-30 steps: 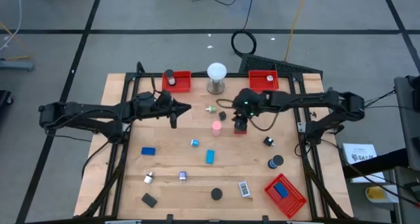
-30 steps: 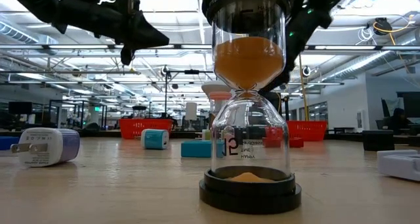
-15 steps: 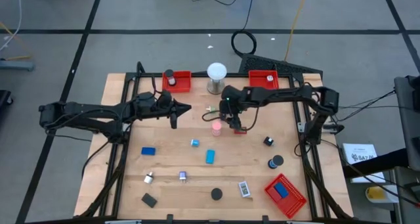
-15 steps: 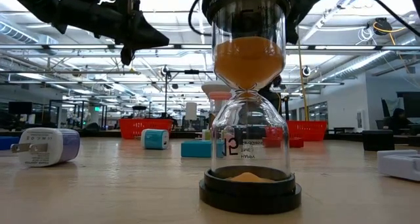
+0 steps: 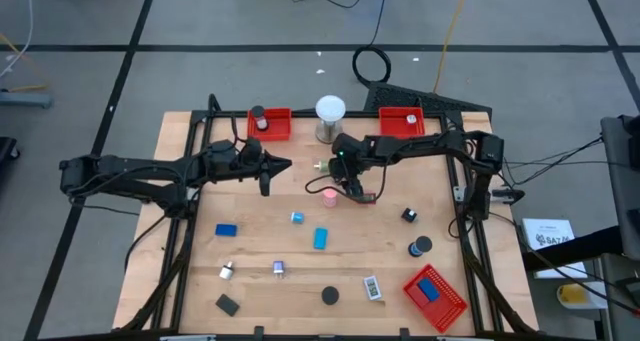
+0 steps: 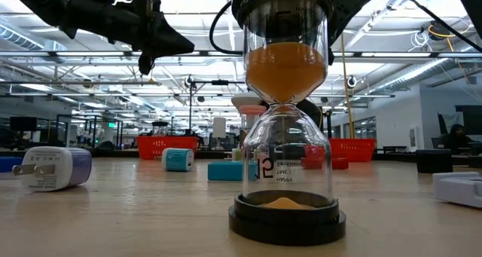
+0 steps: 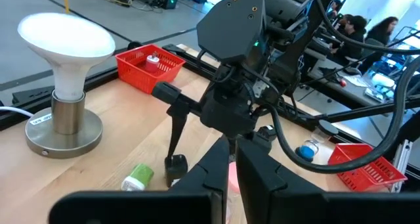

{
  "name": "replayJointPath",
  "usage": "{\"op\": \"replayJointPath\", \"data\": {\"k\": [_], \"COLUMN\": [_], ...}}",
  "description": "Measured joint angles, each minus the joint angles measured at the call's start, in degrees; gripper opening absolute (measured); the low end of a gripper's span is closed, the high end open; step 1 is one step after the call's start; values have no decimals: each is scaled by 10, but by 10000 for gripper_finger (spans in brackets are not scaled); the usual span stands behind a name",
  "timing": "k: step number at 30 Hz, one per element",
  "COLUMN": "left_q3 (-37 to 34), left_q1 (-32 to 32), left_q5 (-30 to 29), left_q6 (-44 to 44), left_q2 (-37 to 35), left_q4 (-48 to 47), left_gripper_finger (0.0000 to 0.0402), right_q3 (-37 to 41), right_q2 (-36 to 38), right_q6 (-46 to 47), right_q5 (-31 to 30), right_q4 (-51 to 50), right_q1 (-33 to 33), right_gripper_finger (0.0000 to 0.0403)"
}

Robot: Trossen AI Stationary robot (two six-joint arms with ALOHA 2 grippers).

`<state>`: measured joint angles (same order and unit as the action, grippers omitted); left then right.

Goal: Pick & Place Office items
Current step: Put the black charger adapter into the top right red bin

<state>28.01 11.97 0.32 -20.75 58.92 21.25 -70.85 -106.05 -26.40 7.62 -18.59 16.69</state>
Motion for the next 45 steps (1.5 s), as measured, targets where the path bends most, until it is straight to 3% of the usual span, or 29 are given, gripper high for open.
{"op": "replayJointPath", "data": {"k": [11,19,29,36,45], "left_q3": [0,0,0,0,0], "left_q1": [0,0,-1,-1,-1], "left_q5": [0,0,-1,-1,-1], "left_q6": [-1,-1,-1,-1,-1], "left_q2": [0,0,0,0,0], "left_q4": [0,1,0,0,0], "left_gripper_finger": [28,28,28,28,28], "right_q3": [0,1,1,4,32], "right_q2": [9,55,28,7,9], "right_q6": [4,3,62,108,144], "right_q5": [-8,-17,-14,-14,-14], "right_q4": [-34,-74,-50,-27,21], "right_q1": [0,-3,10,9,9], "right_gripper_finger": [230,258,277,252,182]}}
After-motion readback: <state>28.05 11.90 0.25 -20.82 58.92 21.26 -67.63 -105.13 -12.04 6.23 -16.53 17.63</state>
